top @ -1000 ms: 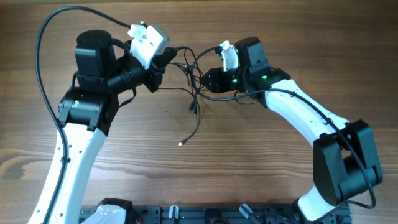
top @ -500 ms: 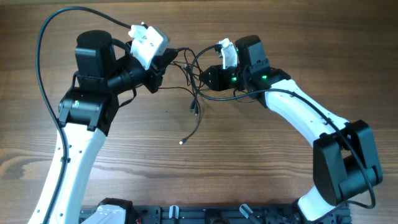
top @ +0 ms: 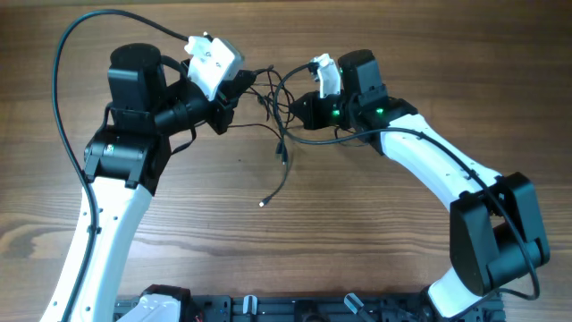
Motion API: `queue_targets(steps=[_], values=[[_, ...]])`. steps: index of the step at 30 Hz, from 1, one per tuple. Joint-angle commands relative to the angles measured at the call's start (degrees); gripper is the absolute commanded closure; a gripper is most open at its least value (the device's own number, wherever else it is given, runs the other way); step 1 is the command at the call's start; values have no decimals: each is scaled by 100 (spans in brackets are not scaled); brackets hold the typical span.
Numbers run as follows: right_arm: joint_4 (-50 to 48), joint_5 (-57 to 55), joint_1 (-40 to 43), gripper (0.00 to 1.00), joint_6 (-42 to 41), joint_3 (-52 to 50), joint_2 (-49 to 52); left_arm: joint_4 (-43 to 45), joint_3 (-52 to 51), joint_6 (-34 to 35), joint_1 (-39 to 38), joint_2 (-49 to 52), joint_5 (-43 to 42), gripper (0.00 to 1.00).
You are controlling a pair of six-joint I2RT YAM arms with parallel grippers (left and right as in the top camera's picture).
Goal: Untangle cables
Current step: 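Pull the right gripper rightward, spreading the cables apart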
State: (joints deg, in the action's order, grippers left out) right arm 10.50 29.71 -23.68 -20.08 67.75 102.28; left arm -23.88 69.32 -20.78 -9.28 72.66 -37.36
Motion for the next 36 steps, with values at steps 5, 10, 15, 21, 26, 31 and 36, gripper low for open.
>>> queue_targets(steps=[5,10,15,21,26,31,36], values=[[498,-1582,35,95,-874,-37,140,-35,87,26,-9,-111,63,96],[907,-2144,352,95,-990,-37,140,-35,87,24,74,-125,341,96],[1296,-2586,1040,95,-894,-37,140,-35,87,26,507,-264,339,96],[1423,-2586,1818,96,-717,-37,140,-83,87,28,1071,-577,337,96],[1493,-2592,2035,96,-542,-37,140,-144,87,26,1143,-669,341,96],[1475,-2887,2055,96,-531,-37,140,-144,87,26,1158,-669,457,96],[1419,-2887,2140,95,-518,-37,146,-258,87,28,1408,-673,468,96]])
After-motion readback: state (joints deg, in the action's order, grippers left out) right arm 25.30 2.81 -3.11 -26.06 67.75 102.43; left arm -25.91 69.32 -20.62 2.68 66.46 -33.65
